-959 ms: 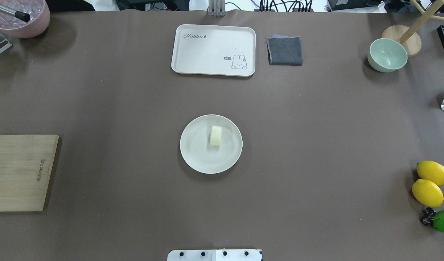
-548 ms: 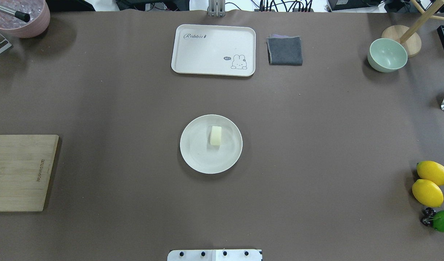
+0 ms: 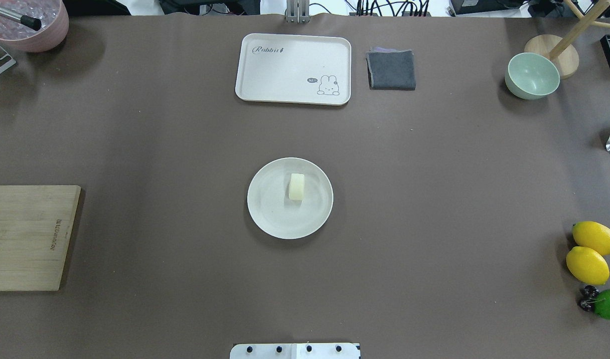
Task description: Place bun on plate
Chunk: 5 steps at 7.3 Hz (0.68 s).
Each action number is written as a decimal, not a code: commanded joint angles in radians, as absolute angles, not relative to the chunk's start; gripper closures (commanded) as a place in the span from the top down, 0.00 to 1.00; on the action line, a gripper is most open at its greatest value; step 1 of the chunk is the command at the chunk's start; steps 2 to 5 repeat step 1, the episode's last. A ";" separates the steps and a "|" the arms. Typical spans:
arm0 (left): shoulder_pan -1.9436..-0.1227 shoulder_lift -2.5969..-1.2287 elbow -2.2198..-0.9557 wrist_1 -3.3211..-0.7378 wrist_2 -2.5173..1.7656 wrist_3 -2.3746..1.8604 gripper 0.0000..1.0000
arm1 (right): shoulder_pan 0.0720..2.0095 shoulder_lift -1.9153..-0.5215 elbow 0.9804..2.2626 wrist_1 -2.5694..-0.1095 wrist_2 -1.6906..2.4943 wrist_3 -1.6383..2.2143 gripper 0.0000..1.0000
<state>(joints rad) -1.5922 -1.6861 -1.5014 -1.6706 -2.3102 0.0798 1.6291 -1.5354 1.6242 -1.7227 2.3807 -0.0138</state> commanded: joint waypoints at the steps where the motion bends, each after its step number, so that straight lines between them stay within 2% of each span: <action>1: -1.592 -1.686 -1.502 -1.671 -2.310 0.080 0.98 | 1.629 -1.539 1.629 -1.721 2.384 -0.014 1.00; 5: -1.592 -1.686 -1.502 -1.671 -2.310 0.080 0.98 | 1.629 -1.539 1.629 -1.721 2.384 -0.014 1.00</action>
